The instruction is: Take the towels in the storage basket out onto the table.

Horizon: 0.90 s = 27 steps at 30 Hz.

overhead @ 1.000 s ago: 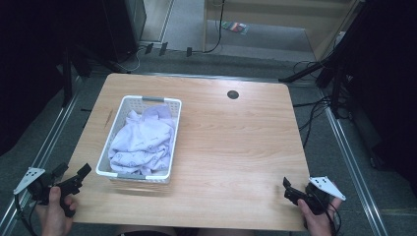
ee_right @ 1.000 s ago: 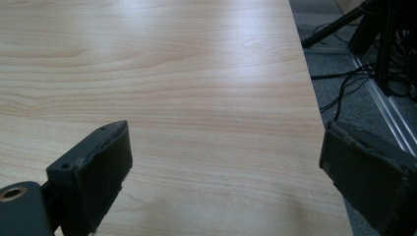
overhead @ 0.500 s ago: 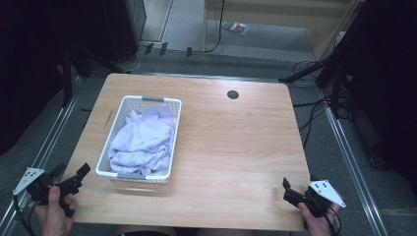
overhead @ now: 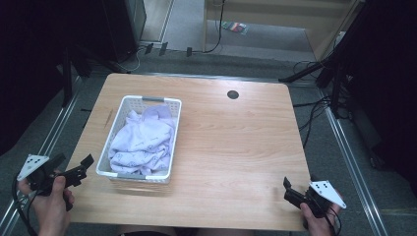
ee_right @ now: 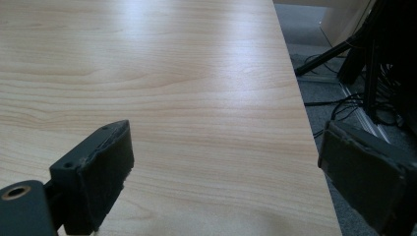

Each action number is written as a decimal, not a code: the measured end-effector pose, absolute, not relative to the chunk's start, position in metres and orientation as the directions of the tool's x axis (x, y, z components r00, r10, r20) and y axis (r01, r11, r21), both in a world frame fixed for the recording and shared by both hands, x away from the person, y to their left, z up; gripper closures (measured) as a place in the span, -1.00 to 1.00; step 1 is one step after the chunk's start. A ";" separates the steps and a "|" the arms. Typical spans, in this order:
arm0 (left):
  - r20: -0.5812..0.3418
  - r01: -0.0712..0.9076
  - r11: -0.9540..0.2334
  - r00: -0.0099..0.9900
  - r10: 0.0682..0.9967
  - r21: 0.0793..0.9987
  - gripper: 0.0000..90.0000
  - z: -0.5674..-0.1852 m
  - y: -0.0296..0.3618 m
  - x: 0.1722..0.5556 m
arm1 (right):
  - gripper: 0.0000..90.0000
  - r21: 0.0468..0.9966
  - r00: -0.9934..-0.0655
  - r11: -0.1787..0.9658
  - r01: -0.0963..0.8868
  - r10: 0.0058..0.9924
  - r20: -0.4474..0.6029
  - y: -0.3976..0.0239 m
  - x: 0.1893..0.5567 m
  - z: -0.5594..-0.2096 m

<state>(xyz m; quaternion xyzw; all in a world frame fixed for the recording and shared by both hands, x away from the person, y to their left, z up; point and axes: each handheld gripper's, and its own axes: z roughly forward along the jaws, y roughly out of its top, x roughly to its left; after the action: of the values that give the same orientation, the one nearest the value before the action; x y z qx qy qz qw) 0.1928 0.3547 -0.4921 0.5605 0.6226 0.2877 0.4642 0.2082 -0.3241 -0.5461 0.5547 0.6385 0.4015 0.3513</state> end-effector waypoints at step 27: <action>-0.163 0.638 0.031 0.150 0.975 0.770 -1.00 -0.443 0.292 0.274 | -0.85 0.898 -0.146 0.050 0.438 0.989 0.016 -0.326 0.209 -0.546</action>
<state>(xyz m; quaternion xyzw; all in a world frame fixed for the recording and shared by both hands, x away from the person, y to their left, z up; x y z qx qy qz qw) 0.2738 0.2918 -0.4430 0.6590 0.6119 0.2246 0.3753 0.2094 -0.3257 -0.5461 0.5579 0.6395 0.4048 0.3405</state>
